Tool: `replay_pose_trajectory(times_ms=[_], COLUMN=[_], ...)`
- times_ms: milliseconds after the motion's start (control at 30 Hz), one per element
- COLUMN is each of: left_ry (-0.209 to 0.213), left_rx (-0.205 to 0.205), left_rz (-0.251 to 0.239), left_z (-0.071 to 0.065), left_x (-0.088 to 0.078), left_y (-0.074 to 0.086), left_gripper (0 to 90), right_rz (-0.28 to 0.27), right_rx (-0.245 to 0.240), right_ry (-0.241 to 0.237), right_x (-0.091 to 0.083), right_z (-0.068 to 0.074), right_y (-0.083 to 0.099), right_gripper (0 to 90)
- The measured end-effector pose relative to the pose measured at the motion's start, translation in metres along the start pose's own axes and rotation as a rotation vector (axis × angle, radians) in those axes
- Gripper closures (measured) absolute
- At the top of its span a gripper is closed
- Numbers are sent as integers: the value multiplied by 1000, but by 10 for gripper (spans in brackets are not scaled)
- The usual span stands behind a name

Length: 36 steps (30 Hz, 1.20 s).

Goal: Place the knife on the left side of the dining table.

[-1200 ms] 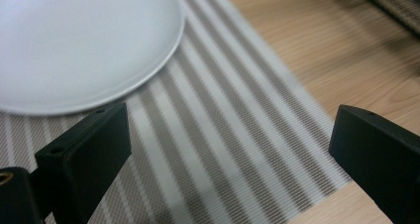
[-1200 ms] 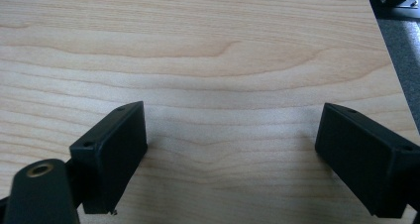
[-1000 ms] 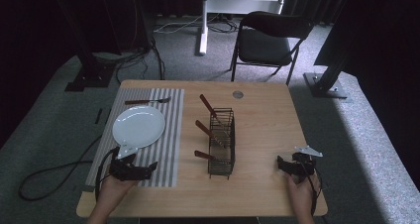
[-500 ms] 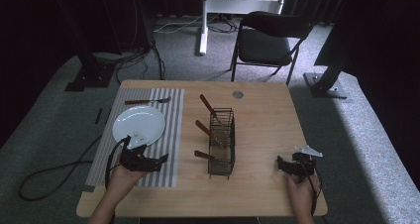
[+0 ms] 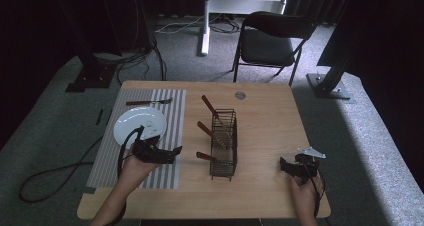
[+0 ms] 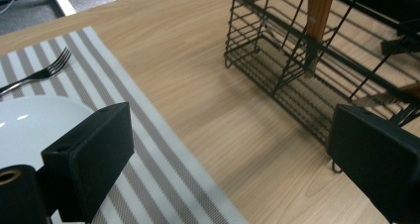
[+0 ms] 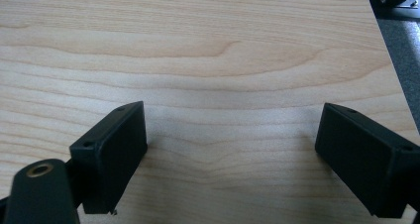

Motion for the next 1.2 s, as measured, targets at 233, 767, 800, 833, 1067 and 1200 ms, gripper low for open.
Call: replay_pose_trajectory(times_ms=[233,767,800,833,1067,1200], left_ry=[28,85,91,99,101,106], left_rx=[1,4,6,7,27,34], left_rz=[-17,-19,-21,-25,-25,-24], left_z=[-5,-22,-24,-26,-33,-37], left_x=[2,22,24,26,34,38], left_y=[-15,-41,-42,-44,-52,-58], left_gripper=[46,46,46,46,47,63], right_rz=[0,-1,-1,-1,1,-1], right_rx=[0,0,1,1,1,0], right_ry=[0,1,1,1,0,1], right_x=[0,0,0,0,0,0], right_z=[0,0,0,0,0,0], right_y=[0,0,0,0,0,0], right_gripper=[118,118,119,119,119,118])
Point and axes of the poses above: each handheld gripper's, and its own axes: x roughly forward along the jaws, y roughly out of its underside, z roughly to its left, the point moved 3 cm from there along x, roughly forward along the jaws, and after that the axes turned 10 degrees about -y, right-handed, at the moved point
